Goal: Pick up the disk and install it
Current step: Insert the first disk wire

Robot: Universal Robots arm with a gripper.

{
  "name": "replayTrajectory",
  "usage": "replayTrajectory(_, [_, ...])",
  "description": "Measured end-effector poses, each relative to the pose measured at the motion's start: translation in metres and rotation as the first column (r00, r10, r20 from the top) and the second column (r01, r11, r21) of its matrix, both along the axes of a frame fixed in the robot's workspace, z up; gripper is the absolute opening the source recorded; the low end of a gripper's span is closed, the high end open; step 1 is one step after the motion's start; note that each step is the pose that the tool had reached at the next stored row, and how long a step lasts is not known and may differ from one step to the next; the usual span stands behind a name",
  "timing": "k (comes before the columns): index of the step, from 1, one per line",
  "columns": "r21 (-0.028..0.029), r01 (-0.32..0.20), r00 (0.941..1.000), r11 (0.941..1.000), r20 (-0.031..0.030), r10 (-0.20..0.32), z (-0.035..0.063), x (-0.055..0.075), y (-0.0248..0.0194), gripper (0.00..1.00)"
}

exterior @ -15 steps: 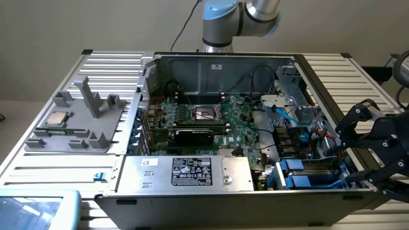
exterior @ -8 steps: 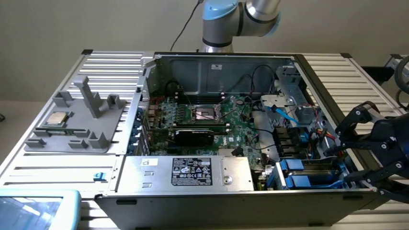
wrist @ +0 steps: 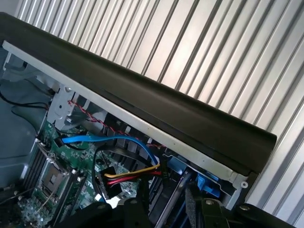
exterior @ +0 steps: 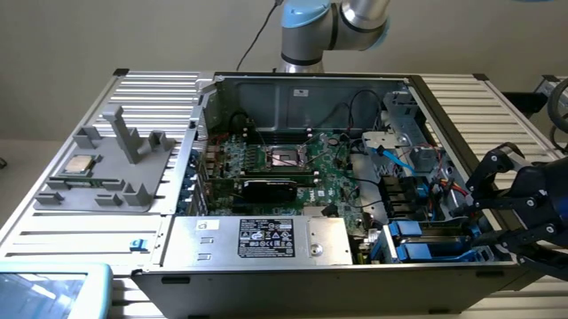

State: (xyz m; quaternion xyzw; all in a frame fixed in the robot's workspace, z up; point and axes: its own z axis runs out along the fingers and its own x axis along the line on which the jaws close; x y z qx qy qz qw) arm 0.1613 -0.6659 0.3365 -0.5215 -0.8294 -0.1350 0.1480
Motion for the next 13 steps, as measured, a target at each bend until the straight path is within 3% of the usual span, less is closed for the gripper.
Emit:
replayTrajectory(4, [0.0025,0.000,1.0000,1.0000,-0.0001,0.000,-0.0015,0.0000,-0.0001,0.41])
replayTrajectory(5, [0.0029,0.000,1.0000,1.0000,-0.0001,0.000,-0.0020,0.0000,-0.0001,0.34])
replayTrajectory(7, [0.0037,0.000,1.0000,1.0000,-0.0001,0.000,-0.0031,0.0000,-0.0001,0.34])
replayTrajectory(13, [0.0184,-0.001,1.0000,0.9998,-0.0001,0.001,-0.0076,0.0000,-0.0001,0.34])
